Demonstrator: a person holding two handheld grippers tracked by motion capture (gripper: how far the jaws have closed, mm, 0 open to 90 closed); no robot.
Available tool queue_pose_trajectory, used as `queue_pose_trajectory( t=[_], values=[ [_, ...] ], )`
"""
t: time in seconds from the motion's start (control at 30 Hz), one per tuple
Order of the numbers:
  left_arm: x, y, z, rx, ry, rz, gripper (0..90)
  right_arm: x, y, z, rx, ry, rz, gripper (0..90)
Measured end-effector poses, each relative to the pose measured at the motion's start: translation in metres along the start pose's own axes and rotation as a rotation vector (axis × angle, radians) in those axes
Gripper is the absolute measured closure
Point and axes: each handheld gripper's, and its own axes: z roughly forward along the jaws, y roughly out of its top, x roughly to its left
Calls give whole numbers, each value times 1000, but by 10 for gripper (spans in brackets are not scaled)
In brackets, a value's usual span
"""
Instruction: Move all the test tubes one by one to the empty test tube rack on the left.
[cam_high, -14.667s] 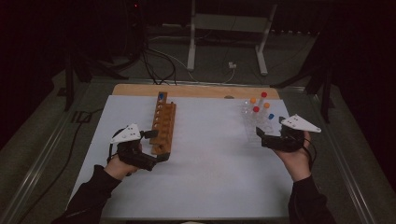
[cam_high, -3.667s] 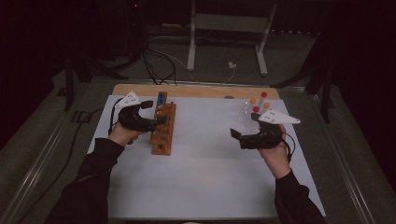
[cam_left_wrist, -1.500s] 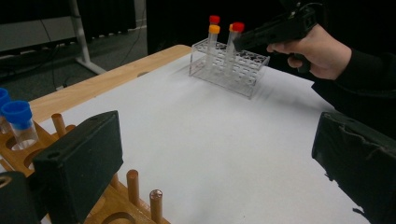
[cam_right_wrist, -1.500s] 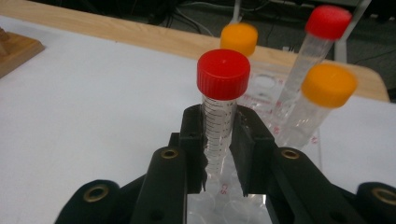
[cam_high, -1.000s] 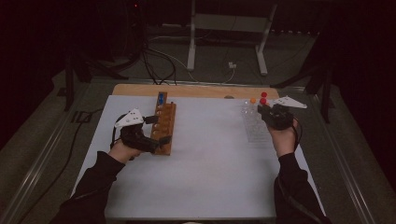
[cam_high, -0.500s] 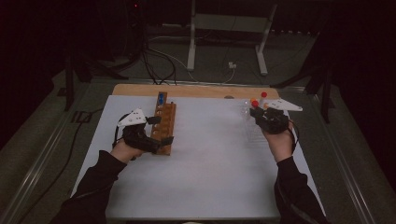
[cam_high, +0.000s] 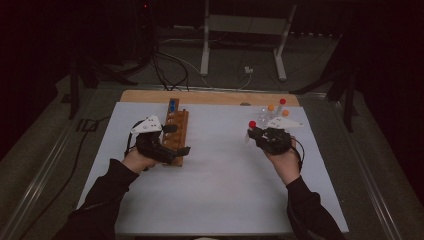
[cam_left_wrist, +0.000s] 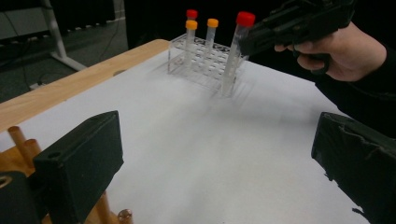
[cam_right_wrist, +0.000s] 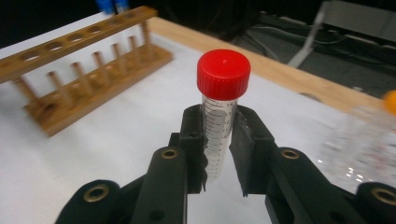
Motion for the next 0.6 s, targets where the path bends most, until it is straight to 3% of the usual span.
queue_pose_trajectory(
  t=[0.27, 0.6],
  values=[
    [-5, 8, 9, 7, -25, 13, 39, 23, 0, 4, 13, 72, -32, 756],
    [-11, 16, 24, 11, -67, 22, 43, 42, 1, 7, 15, 144, -62, 756]
  ],
)
